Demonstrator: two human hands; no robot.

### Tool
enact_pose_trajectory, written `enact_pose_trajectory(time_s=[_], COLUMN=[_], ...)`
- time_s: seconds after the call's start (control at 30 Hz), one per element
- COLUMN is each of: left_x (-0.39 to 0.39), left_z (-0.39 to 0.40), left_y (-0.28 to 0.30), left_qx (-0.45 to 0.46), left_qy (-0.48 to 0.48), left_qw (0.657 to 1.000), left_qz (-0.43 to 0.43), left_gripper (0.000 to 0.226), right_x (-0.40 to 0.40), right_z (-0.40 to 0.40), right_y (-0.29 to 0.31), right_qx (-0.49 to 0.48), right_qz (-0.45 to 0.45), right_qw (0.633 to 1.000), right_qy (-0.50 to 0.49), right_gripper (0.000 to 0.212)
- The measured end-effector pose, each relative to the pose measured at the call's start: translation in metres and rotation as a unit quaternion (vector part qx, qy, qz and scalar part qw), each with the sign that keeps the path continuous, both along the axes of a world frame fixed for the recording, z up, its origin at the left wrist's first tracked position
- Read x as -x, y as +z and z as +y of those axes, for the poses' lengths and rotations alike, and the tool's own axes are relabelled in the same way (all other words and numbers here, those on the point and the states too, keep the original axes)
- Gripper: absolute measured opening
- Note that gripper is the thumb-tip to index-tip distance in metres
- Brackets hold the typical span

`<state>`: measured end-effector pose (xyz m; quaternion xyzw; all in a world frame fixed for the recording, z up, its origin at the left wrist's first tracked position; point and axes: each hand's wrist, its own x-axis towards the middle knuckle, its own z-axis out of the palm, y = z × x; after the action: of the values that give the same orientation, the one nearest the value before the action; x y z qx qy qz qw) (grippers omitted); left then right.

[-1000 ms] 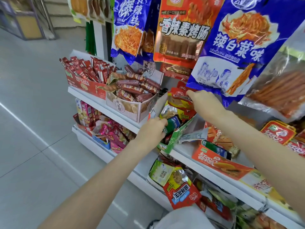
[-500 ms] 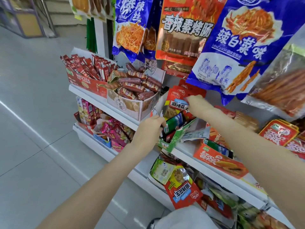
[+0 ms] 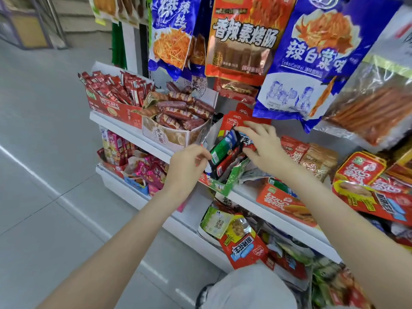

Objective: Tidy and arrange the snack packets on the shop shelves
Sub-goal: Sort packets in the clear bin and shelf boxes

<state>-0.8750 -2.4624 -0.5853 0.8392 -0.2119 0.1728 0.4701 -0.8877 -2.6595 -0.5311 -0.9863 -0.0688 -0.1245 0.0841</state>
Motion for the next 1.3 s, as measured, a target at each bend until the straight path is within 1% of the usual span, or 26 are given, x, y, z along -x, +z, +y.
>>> enact_pose_trajectory(time_s=[0.07, 0.13, 0.23, 0.33, 0.4, 0.43, 0.47, 0.5, 0.53, 0.57, 0.6, 0.63, 0.73, 0.77, 0.83, 0.87, 0.9, 0.93, 0.97, 1.03, 1.07, 1.1, 1.17, 1.2, 1.23, 1.3], left_x=[0.007, 0.012, 0.013, 0.011, 0.012, 0.012, 0.011, 0.010, 0.008, 0.006, 0.003, -0.001, -0.013, -0.017, -0.019, -0.016, -0.013, -0.013, -0.013, -0.017, -0.019, -0.021, -0.018, -0.014, -0.012, -0.007], left_z=[0.001, 0.002, 0.005, 0.008, 0.008, 0.008, 0.008, 0.008, 0.008, 0.007, 0.005, 0.003, -0.013, -0.019, -0.033, -0.040, -0.047, -0.055, -0.062, -0.071, -0.072, -0.073, -0.074, -0.074, -0.073, -0.065], left_y=[-0.001, -0.002, -0.006, -0.007, -0.007, -0.007, -0.007, -0.007, -0.006, -0.006, -0.006, -0.006, -0.007, -0.006, -0.002, 0.004, 0.010, 0.016, 0.020, 0.026, 0.027, 0.028, 0.031, 0.034, 0.038, 0.049], left_qx=[-0.002, -0.024, -0.065, -0.078, -0.082, -0.077, -0.063, -0.041, -0.020, -0.010, -0.016, -0.034, -0.115, -0.142, -0.165, -0.153, -0.127, -0.110, -0.106, -0.123, -0.104, -0.065, 0.035, 0.089, 0.140, 0.209], left_qy=[-0.024, -0.037, -0.040, -0.055, -0.066, -0.067, -0.063, -0.055, -0.044, -0.031, -0.022, -0.019, -0.034, -0.044, -0.067, -0.082, -0.100, -0.122, -0.142, -0.141, -0.124, -0.110, -0.098, -0.090, -0.077, -0.038], left_qw=[0.997, 0.991, 0.981, 0.972, 0.969, 0.971, 0.976, 0.982, 0.987, 0.989, 0.989, 0.988, 0.983, 0.980, 0.977, 0.981, 0.987, 0.985, 0.977, 0.964, 0.963, 0.961, 0.952, 0.948, 0.949, 0.955], left_qz=[-0.075, -0.123, -0.179, -0.216, -0.225, -0.217, -0.198, -0.176, -0.155, -0.146, -0.146, -0.150, -0.142, -0.132, -0.115, -0.084, -0.027, 0.050, 0.123, 0.190, 0.214, 0.244, 0.289, 0.291, 0.274, 0.205], left_gripper=[0.018, 0.014, 0.014, 0.018, 0.016, 0.015, 0.013, 0.011, 0.010, 0.010, 0.011, 0.011, 0.014, 0.016, 0.020, 0.022, 0.026, 0.030, 0.033, 0.033, 0.030, 0.028, 0.026, 0.025, 0.024, 0.018], right_x=[0.000, 0.003, 0.007, 0.013, 0.016, 0.016, 0.017, 0.019, 0.022, 0.027, 0.034, 0.040, 0.061, 0.066, 0.076, 0.079, 0.082, 0.083, 0.084, 0.086, 0.087, 0.087, 0.090, 0.091, 0.093, 0.096], right_z=[0.006, 0.014, 0.022, 0.026, 0.026, 0.025, 0.023, 0.020, 0.016, 0.011, 0.005, -0.002, -0.022, -0.029, -0.040, -0.044, -0.047, -0.049, -0.050, -0.051, -0.051, -0.052, -0.054, -0.054, -0.054, -0.053], right_y=[0.003, 0.008, 0.014, 0.020, 0.016, 0.013, 0.013, 0.015, 0.019, 0.024, 0.028, 0.030, 0.027, 0.025, 0.020, 0.018, 0.017, 0.015, 0.014, 0.013, 0.013, 0.013, 0.012, 0.011, 0.011, 0.011], right_qx=[0.004, -0.048, -0.160, -0.222, -0.259, -0.273, -0.289, -0.312, -0.342, -0.370, -0.387, -0.399, -0.435, -0.419, -0.334, -0.281, -0.231, -0.197, -0.181, -0.179, -0.185, -0.194, -0.209, -0.213, -0.217, -0.228], right_qz=[-0.032, -0.035, 0.045, 0.139, 0.160, 0.131, 0.069, -0.012, -0.085, -0.137, -0.162, -0.167, -0.162, -0.174, -0.190, -0.187, -0.180, -0.166, -0.149, -0.125, -0.119, -0.115, -0.110, -0.106, -0.100, -0.088], right_qw=[0.999, 0.998, 0.986, 0.965, 0.952, 0.951, 0.951, 0.945, 0.929, 0.911, 0.899, 0.892, 0.875, 0.880, 0.913, 0.931, 0.946, 0.955, 0.960, 0.961, 0.960, 0.957, 0.953, 0.953, 0.954, 0.953], right_qy=[-0.009, -0.009, 0.006, -0.019, -0.041, -0.058, -0.078, -0.098, -0.111, -0.118, -0.125, -0.132, -0.137, -0.140, -0.139, -0.139, -0.140, -0.146, -0.152, -0.168, -0.176, -0.183, -0.190, -0.188, -0.184, -0.177], right_gripper=[0.050, 0.047, 0.041, 0.032, 0.032, 0.032, 0.031, 0.029, 0.025, 0.021, 0.016, 0.014, 0.019, 0.018, 0.014, 0.016, 0.019, 0.021, 0.022, 0.025, 0.026, 0.026, 0.026, 0.026, 0.026, 0.031])
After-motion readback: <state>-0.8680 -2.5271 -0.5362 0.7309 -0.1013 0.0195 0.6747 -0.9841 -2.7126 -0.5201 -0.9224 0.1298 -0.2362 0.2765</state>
